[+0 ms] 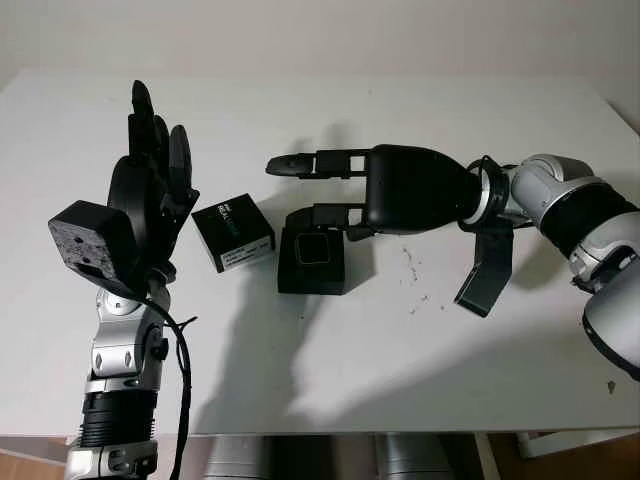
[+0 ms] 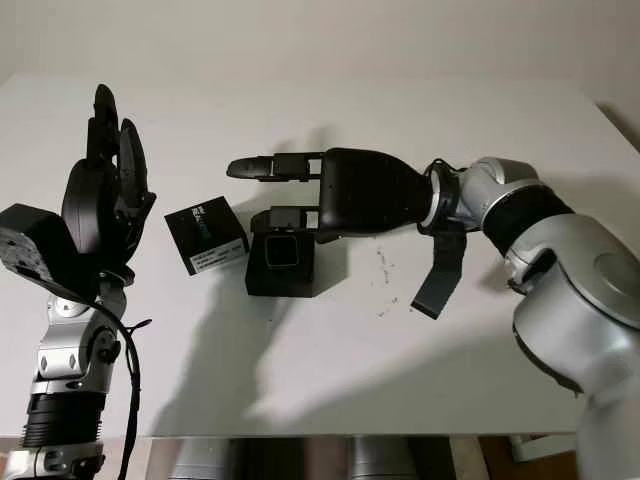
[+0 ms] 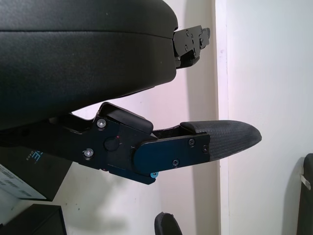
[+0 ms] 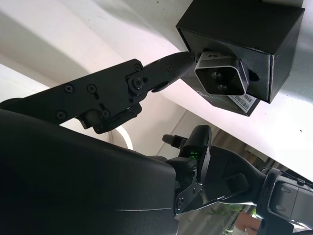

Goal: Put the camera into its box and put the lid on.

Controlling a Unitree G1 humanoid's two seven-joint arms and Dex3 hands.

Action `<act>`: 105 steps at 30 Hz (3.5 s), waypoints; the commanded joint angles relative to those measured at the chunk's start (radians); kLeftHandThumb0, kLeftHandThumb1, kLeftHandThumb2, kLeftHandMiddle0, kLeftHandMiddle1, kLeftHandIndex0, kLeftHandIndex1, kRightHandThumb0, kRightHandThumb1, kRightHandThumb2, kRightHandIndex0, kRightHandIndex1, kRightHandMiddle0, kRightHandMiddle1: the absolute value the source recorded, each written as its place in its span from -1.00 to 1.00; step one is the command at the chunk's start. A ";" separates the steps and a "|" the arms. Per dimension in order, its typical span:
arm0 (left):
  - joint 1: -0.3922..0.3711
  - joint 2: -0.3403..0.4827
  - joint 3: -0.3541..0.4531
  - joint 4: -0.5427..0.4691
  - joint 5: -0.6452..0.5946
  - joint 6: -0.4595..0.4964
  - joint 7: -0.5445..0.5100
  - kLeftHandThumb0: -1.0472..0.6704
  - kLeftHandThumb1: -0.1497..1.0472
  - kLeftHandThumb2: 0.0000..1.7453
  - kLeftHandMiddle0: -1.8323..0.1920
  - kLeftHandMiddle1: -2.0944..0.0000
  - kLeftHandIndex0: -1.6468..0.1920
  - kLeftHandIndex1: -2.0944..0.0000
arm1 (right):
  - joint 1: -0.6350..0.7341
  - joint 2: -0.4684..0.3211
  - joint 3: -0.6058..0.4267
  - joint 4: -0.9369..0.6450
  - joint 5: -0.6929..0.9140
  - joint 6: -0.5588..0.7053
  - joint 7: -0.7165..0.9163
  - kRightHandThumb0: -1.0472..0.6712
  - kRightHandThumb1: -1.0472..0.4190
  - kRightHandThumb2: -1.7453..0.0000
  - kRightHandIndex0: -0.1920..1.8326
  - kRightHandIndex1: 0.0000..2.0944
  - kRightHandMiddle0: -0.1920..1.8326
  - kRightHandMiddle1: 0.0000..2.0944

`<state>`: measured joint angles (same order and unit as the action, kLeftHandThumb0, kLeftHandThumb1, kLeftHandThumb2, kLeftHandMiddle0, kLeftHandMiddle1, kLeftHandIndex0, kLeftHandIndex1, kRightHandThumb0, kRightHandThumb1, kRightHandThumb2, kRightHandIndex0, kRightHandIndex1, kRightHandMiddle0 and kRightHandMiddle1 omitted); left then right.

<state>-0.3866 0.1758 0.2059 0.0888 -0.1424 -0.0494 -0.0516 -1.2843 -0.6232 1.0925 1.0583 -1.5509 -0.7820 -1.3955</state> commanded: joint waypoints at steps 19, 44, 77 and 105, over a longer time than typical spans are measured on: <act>0.011 -0.010 0.000 -0.010 -0.001 -0.023 0.008 -0.71 1.00 -0.36 1.00 1.00 1.00 1.00 | -0.017 0.058 0.065 0.037 0.013 0.035 -0.043 -0.28 -0.83 0.94 -0.59 -0.94 -0.55 -0.28; 0.013 -0.012 0.001 -0.024 0.000 -0.012 0.013 -0.71 1.00 -0.36 1.00 1.00 1.00 1.00 | -0.031 0.096 0.122 0.090 0.015 0.070 -0.036 -0.32 -0.86 0.93 -0.58 -0.94 -0.54 -0.24; 0.022 -0.017 -0.004 -0.049 0.004 -0.004 0.022 -0.69 1.00 -0.33 1.00 1.00 1.00 1.00 | -0.034 0.165 0.187 0.131 -0.006 0.148 -0.068 -0.32 -0.86 0.94 -0.52 -0.93 -0.40 0.27; 0.015 -0.007 -0.009 -0.062 0.005 0.028 0.009 -0.69 1.00 -0.34 1.00 1.00 1.00 1.00 | -0.072 0.109 0.066 0.085 0.147 -0.022 0.000 -0.26 -0.85 0.94 -0.52 -0.94 -0.45 0.41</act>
<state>-0.3662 0.1631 0.2012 0.0465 -0.1384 -0.0232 -0.0395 -1.3270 -0.4986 1.1822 1.1503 -1.4202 -0.7886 -1.4045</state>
